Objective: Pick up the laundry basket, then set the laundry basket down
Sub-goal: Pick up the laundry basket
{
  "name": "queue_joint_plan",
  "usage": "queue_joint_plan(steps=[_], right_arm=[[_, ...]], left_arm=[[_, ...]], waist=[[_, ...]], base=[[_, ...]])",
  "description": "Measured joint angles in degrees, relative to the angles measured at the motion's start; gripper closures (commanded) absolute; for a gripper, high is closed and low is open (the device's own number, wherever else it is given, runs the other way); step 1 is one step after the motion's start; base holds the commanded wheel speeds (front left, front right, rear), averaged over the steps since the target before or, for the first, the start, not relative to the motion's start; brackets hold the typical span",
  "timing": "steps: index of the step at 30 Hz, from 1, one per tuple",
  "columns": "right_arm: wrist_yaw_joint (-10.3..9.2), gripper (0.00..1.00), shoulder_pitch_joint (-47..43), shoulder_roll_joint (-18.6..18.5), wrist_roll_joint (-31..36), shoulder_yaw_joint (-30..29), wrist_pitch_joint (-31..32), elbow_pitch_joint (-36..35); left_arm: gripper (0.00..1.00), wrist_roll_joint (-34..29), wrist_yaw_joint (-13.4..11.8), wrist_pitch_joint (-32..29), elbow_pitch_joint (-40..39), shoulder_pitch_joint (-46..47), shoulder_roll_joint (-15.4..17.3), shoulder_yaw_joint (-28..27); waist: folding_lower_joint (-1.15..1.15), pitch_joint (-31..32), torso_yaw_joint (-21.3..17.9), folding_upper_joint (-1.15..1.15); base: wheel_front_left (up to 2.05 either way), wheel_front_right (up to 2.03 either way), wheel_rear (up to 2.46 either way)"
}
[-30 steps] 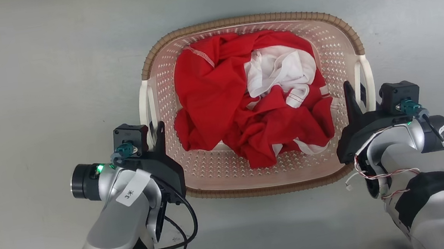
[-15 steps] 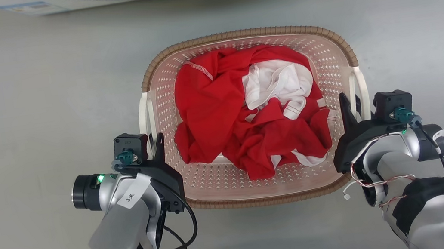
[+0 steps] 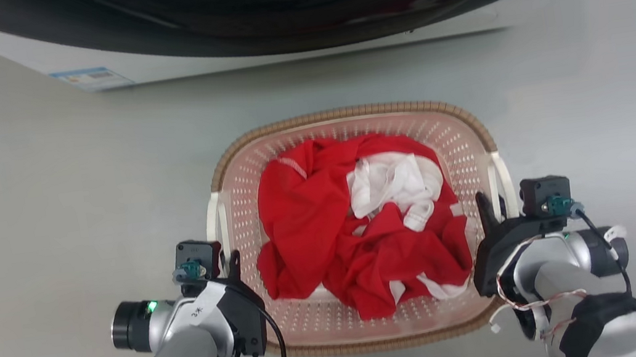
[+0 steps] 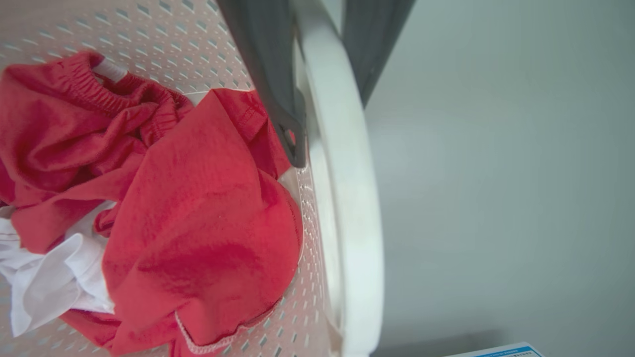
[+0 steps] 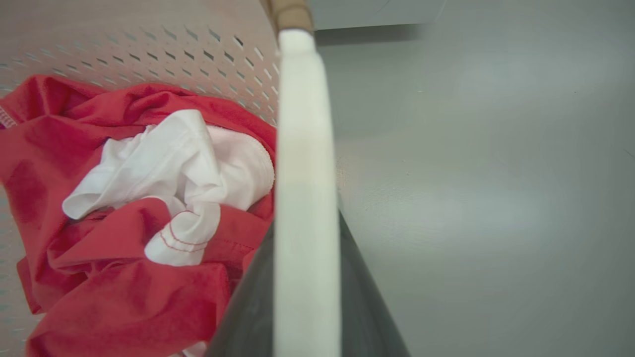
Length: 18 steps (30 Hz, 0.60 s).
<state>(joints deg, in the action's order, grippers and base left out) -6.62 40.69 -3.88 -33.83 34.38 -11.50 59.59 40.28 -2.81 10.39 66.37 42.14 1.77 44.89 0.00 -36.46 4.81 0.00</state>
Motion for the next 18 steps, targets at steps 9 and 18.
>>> queue_joint_plan(steps=[9, 18], right_arm=[[-0.38, 1.00, -5.5, 0.0, -6.2, 5.5, 4.9, -1.3], [-0.90, 1.00, -10.3, 0.1, -11.2, 10.3, 9.6, -2.2]], left_arm=[[1.00, 2.2, 1.0, -3.1, 1.7, -4.4, 0.1, 1.1], [1.00, 3.2, 2.3, -6.5, 3.7, -9.7, 0.1, 1.9]], waist=[[-0.01, 7.1, -0.5, 0.00], [-0.01, 14.3, -0.9, 0.00]], base=[[0.00, 0.00, 0.00], [0.00, 0.00, 0.00]])
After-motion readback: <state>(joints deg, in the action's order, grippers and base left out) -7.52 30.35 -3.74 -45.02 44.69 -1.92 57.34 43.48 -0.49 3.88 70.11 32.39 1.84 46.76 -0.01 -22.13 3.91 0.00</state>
